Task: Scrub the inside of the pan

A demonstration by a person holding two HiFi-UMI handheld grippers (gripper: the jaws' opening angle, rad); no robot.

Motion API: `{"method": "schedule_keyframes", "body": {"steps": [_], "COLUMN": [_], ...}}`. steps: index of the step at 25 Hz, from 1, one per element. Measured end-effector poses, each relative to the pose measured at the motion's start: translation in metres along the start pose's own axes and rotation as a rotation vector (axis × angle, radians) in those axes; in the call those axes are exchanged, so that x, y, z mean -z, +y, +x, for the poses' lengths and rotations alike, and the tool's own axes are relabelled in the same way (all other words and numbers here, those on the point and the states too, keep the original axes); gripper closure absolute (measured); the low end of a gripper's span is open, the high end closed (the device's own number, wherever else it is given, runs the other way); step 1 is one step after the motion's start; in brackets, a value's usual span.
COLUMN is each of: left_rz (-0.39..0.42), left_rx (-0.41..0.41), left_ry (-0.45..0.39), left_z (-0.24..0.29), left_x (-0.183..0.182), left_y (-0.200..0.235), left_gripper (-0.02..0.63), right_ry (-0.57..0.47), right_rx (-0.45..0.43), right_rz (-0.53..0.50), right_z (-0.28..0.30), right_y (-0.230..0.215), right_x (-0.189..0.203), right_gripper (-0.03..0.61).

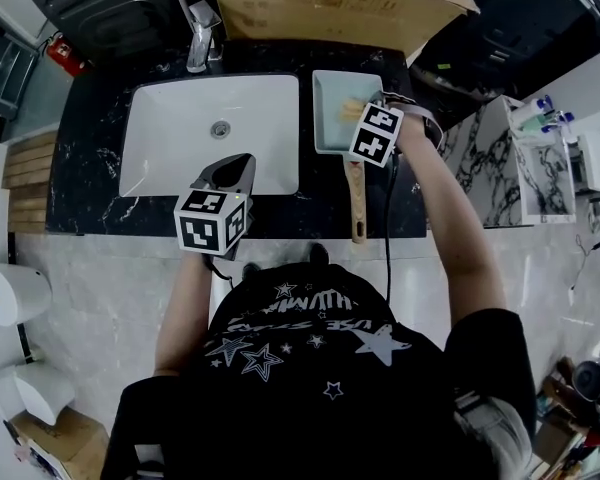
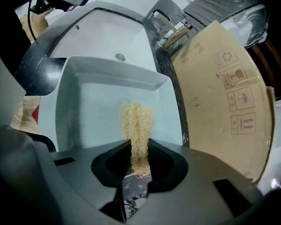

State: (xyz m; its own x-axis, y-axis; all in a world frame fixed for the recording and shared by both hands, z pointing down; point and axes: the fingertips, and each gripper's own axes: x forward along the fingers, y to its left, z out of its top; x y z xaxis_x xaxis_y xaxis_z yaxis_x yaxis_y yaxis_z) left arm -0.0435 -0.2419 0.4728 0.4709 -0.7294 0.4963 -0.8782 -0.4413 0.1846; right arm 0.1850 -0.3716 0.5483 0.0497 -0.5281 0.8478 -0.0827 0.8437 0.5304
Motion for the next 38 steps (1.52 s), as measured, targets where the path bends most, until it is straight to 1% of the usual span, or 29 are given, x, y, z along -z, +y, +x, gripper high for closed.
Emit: {"method": "schedule_keyframes", "body": {"steps": [7, 12, 15, 20, 25, 27, 32, 34, 38], "left_rz": [0.007, 0.015, 0.019, 0.024, 0.032, 0.036, 0.035, 0.029, 0.023], "left_rx": [0.012, 0.025, 0.030, 0.034, 0.036, 0.038, 0.036, 0.032, 0.034], "left_ry": [0.002, 0.002, 0.002, -0.001, -0.001, -0.002, -0.020, -0.028, -0.026], "left_z": [-0.008, -0.011, -0.013, -0.017, -0.020, -0.021, -0.028, -0.033, -0.040], "left_x": [0.005, 0.008, 0.010, 0.009, 0.010, 0.010, 0.004, 0.003, 0.007], "left_y": [-0.003, -0.008, -0.009, -0.009, -0.006, -0.004, 0.006, 0.012, 0.022], "left_gripper": [0.606, 0.606, 0.606, 0.606, 0.606, 0.606, 0.606, 0.606, 0.606], "right_ry": [0.005, 0.005, 0.019, 0.035, 0.029, 0.028, 0.031, 0.040, 0.043], "right_rx": [-0.045, -0.135, -0.172, -0.205, -0.231, -0.228, -0.171, -0.132, -0.025], "right_rz": [0.008, 0.002, -0.031, -0.046, -0.023, -0.021, 0.008, 0.032, 0.089], "right_z": [-0.014, -0.022, -0.026, -0.030, -0.034, -0.034, -0.035, -0.036, -0.045], "right_y": [0.023, 0.037, 0.045, 0.052, 0.055, 0.054, 0.045, 0.039, 0.024], "right_x": [0.003, 0.003, 0.004, 0.004, 0.004, 0.003, -0.001, -0.004, -0.010], "right_gripper": [0.500, 0.499, 0.499, 0.499, 0.499, 0.497, 0.497, 0.497, 0.497]}}
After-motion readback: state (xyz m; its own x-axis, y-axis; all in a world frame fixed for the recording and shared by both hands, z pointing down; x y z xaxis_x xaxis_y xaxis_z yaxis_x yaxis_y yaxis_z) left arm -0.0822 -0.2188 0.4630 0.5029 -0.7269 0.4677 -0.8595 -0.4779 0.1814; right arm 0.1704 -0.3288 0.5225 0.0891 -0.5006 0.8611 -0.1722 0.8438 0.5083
